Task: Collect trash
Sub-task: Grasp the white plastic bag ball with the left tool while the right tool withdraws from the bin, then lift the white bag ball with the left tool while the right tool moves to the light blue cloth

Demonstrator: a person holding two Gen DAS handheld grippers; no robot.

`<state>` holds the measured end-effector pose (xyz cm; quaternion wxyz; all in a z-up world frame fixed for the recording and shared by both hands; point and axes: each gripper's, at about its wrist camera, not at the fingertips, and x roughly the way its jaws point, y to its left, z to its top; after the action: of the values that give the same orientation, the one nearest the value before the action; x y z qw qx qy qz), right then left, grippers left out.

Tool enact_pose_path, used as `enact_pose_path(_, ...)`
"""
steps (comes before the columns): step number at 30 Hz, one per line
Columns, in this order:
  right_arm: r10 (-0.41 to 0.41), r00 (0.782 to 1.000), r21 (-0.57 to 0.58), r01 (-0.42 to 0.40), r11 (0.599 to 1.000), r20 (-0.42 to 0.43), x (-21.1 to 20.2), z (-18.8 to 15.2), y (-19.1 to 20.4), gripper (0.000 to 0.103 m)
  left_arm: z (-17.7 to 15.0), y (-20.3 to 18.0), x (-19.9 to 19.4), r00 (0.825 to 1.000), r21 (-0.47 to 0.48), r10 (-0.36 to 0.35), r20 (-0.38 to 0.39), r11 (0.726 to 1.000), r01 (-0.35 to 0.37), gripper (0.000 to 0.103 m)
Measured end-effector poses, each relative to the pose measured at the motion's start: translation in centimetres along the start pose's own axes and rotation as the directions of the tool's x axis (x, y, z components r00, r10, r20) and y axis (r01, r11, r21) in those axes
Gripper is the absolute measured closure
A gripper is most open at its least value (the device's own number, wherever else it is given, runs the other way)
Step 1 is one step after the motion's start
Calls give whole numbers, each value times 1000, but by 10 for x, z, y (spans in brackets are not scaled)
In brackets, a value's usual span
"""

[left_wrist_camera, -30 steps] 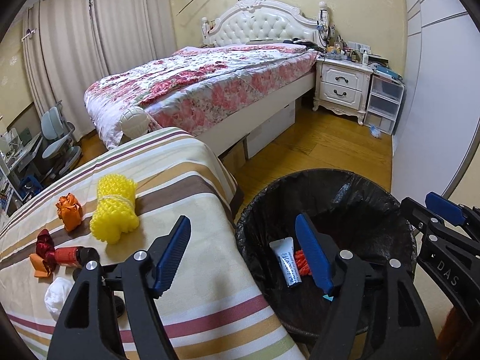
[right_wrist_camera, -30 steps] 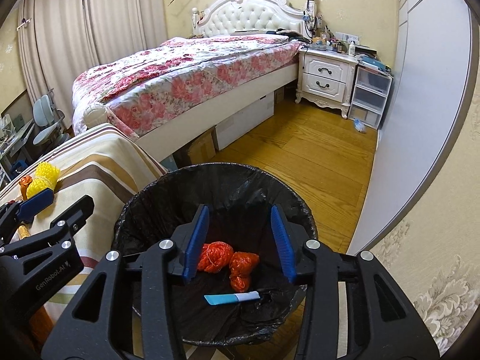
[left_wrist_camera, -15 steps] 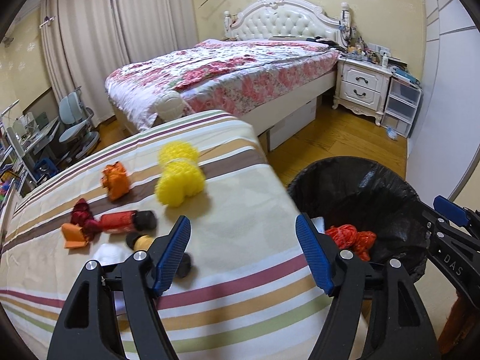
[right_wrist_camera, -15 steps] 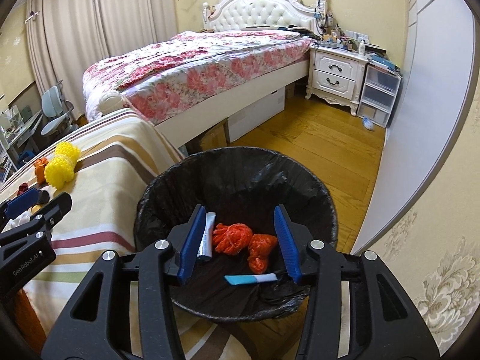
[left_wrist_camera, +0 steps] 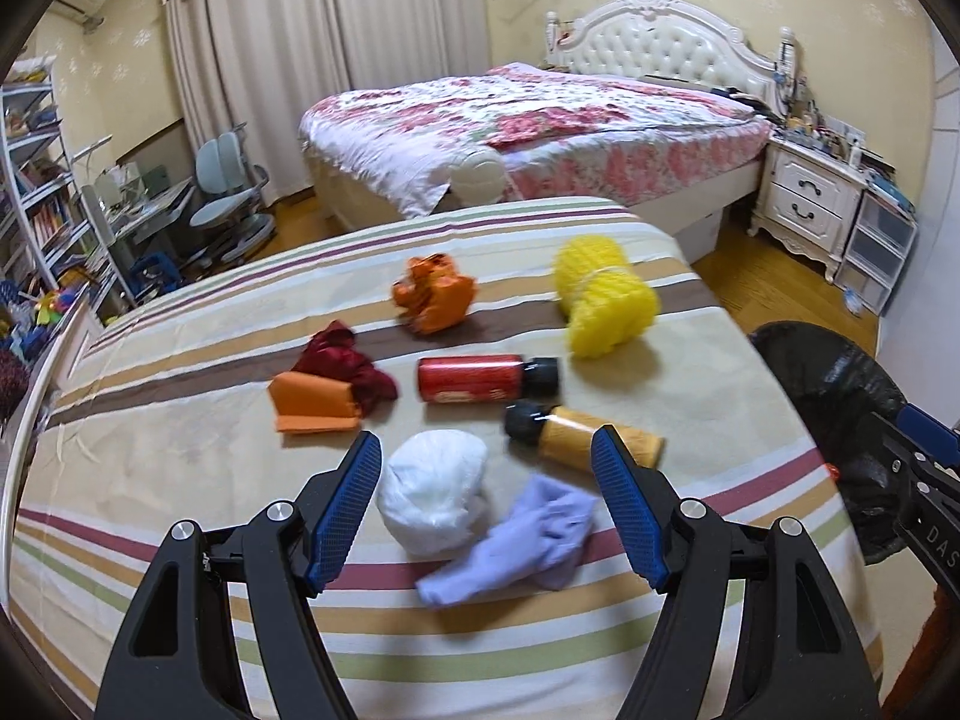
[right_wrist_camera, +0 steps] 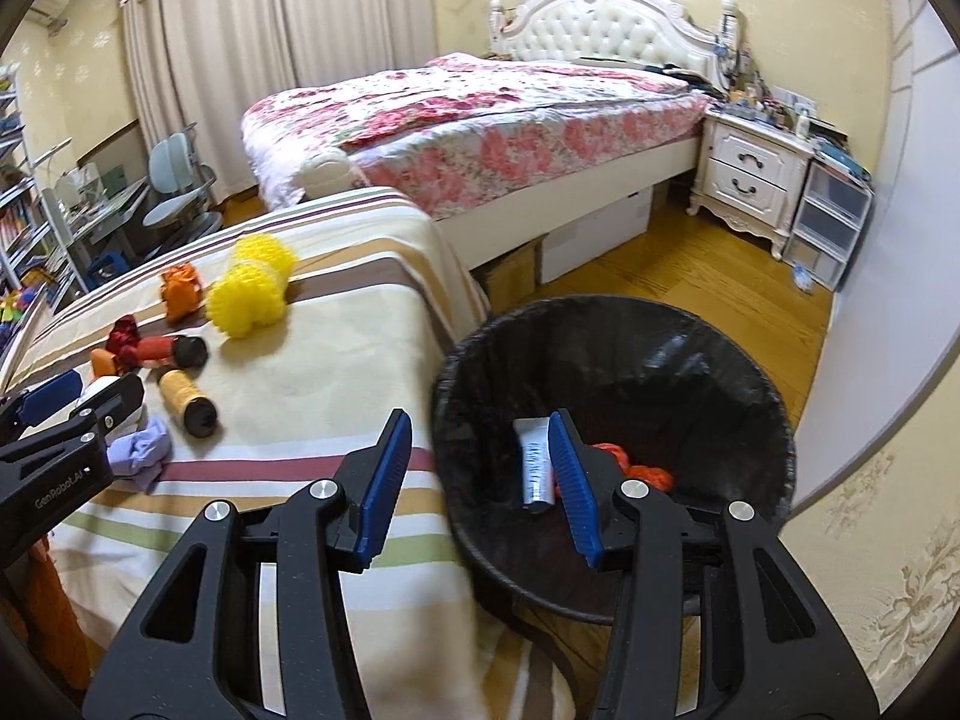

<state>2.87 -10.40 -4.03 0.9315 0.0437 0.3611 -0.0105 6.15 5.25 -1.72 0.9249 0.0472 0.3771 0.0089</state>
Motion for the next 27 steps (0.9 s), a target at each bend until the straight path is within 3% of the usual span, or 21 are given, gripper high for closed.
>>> enact_pose_path(5,28,1000,-42,-28,999,-11,4,2,25,57,-1,15,7,1000,-12,-14,-18,1000,14,35)
enact_pose_path(12,51,998,-86,-53,995,-20,7,4,48,57,-6,27,15,992,-32,-101,-70,995,99,65)
enact_pose_path(20,70,997,-104,-73,992,-31,10,2,61,57,-11,36,8,992,-31,-110,-56,994,108,68)
enact_pose_path(27,99,994,-126,-103,987,-43,9,-3,78,57,-15,66,1,997,-62,-60,-38,996,58,68)
